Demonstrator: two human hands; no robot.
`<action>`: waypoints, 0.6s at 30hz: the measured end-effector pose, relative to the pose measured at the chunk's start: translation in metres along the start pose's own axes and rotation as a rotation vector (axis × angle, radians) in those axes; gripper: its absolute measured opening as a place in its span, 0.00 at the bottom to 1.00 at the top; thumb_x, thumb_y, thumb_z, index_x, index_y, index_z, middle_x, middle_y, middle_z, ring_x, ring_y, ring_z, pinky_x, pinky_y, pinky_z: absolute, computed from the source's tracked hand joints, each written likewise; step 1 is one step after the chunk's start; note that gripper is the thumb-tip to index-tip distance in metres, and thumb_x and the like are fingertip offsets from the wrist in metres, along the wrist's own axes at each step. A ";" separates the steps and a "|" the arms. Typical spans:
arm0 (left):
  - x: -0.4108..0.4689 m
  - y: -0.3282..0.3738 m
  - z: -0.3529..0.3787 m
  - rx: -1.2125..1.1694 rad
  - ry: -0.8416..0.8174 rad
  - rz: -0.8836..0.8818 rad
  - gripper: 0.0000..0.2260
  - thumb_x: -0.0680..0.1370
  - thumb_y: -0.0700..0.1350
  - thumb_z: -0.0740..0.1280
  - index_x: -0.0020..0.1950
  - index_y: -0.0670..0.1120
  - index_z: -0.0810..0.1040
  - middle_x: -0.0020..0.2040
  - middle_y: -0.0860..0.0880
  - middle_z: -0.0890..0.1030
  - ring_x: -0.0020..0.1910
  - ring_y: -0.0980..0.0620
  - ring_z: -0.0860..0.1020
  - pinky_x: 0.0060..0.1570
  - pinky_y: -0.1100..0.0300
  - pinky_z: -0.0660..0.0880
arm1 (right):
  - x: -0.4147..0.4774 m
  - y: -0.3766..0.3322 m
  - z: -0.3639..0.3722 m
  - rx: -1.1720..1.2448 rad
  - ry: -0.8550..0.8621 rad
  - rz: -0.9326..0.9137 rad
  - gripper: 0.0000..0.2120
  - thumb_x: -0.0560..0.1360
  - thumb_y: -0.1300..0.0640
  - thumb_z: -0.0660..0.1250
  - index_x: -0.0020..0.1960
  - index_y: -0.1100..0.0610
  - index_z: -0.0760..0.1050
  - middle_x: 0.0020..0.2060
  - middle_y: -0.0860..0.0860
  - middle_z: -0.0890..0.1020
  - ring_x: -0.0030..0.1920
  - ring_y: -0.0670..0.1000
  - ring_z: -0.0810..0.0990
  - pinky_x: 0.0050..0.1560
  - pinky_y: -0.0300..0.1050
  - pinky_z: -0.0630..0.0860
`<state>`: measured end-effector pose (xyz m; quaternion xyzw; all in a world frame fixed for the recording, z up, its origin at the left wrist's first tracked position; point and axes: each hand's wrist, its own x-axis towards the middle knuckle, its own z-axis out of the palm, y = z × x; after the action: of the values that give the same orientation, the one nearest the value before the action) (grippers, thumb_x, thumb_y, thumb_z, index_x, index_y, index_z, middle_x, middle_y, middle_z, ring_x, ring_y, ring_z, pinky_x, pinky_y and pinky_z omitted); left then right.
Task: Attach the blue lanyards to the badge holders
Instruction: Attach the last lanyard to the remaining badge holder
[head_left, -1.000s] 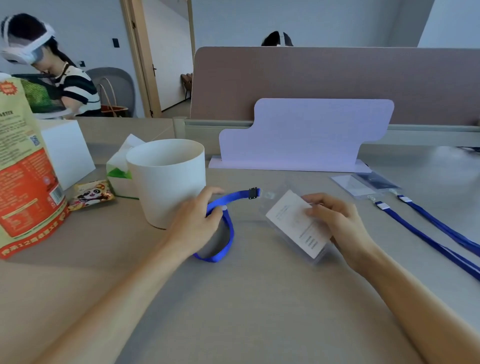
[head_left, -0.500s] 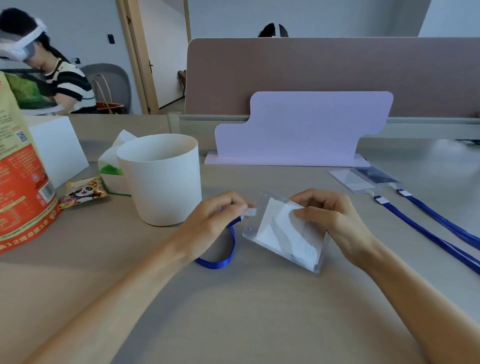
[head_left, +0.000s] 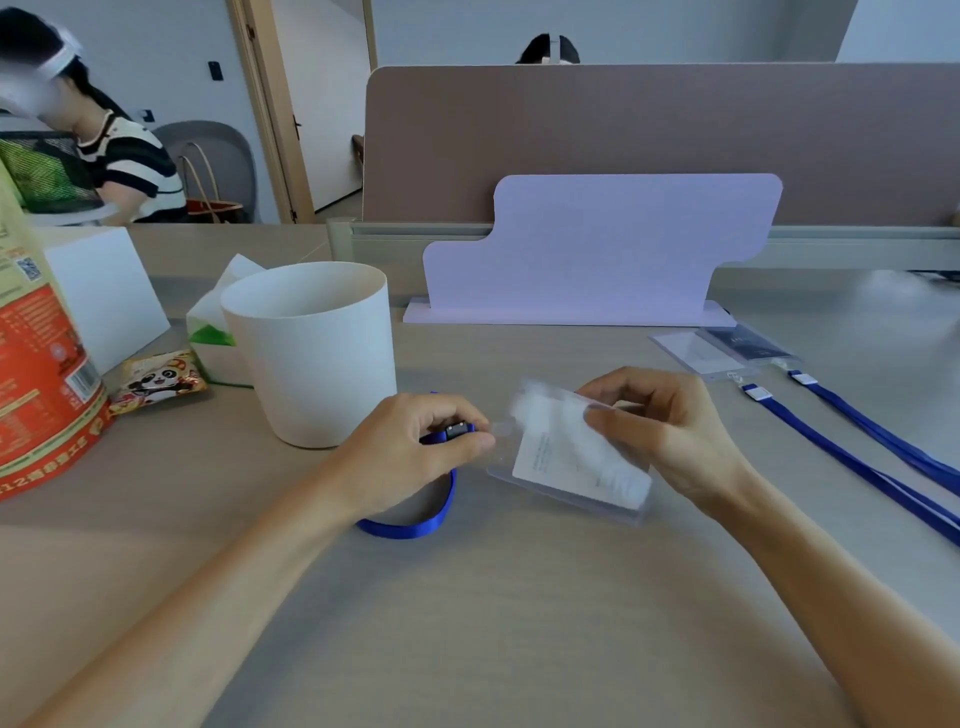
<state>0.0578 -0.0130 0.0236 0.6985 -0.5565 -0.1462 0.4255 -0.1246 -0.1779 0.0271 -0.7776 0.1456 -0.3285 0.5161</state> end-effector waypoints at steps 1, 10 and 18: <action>-0.001 -0.001 0.001 0.066 0.057 0.033 0.05 0.77 0.46 0.69 0.42 0.53 0.81 0.38 0.54 0.82 0.37 0.56 0.77 0.42 0.65 0.72 | 0.000 0.000 0.000 -0.057 0.033 -0.061 0.08 0.70 0.67 0.70 0.42 0.56 0.83 0.33 0.45 0.84 0.33 0.43 0.80 0.33 0.33 0.71; -0.002 -0.011 0.001 0.602 0.389 0.481 0.07 0.77 0.45 0.65 0.43 0.47 0.82 0.35 0.53 0.78 0.33 0.52 0.74 0.34 0.56 0.72 | 0.000 0.011 0.002 -0.913 0.236 -0.736 0.08 0.70 0.72 0.69 0.44 0.61 0.81 0.41 0.51 0.84 0.43 0.56 0.82 0.46 0.51 0.75; 0.001 -0.020 0.000 0.752 0.458 0.643 0.06 0.77 0.41 0.67 0.41 0.44 0.82 0.36 0.51 0.80 0.32 0.47 0.75 0.30 0.53 0.73 | -0.008 0.015 0.013 -0.789 -0.143 -0.465 0.10 0.68 0.55 0.64 0.46 0.53 0.80 0.47 0.45 0.81 0.45 0.51 0.81 0.44 0.49 0.77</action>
<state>0.0711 -0.0134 0.0082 0.6112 -0.6491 0.3561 0.2799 -0.1204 -0.1708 0.0071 -0.9471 0.0453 -0.3008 0.1022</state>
